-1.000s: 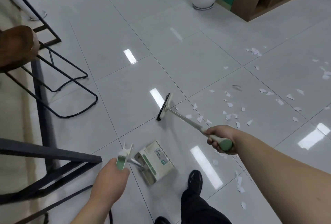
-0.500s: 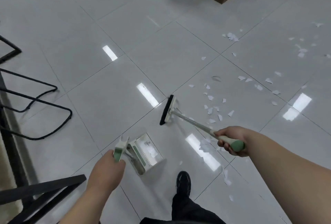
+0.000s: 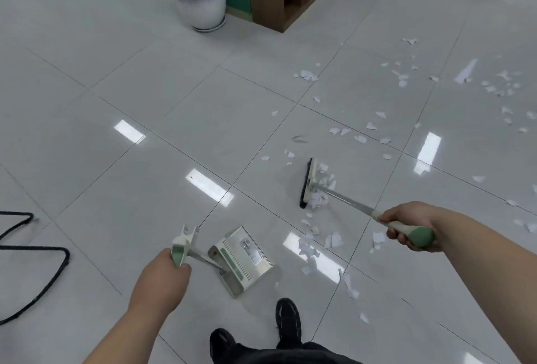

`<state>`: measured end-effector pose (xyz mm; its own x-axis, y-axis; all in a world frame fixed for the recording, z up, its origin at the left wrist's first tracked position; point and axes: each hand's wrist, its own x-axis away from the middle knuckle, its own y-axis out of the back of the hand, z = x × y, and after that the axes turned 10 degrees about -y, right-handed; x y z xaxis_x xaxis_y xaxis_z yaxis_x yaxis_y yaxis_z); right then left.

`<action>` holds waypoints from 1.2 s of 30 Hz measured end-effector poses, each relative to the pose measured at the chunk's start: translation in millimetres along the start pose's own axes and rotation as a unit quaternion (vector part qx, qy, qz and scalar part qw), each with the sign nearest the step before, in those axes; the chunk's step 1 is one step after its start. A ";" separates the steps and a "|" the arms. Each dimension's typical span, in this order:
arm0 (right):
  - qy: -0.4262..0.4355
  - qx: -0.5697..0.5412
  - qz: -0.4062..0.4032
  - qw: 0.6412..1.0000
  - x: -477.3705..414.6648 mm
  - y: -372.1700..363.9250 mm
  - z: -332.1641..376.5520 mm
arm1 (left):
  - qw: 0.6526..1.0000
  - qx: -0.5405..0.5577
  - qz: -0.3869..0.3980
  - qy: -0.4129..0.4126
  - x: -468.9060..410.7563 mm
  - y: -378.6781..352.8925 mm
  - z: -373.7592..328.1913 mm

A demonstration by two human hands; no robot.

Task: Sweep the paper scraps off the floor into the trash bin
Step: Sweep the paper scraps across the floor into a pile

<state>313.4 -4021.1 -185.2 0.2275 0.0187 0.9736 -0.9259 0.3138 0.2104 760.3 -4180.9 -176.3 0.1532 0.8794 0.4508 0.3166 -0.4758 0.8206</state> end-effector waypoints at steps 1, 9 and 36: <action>0.006 -0.003 0.000 1.000 3.1 -0.7 -2.2 | 1.000 -0.001 0.001 -0.007 -1.3 0.8 -2.4; 0.021 -0.041 0.057 0.997 6.2 -39.8 -21.2 | 0.997 -0.020 0.020 -0.065 -22.7 13.3 -20.3; -0.068 -0.286 0.030 0.955 -16.4 -230.0 111.1 | 0.969 -0.037 0.143 -0.199 -251.6 129.6 15.4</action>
<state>489.0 -4199.1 -239.7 0.1028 -0.0588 0.9930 -0.6113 0.7838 0.1097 777.1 -4463.6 -188.8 0.5775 0.6419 0.5044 0.1428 -0.6878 0.7117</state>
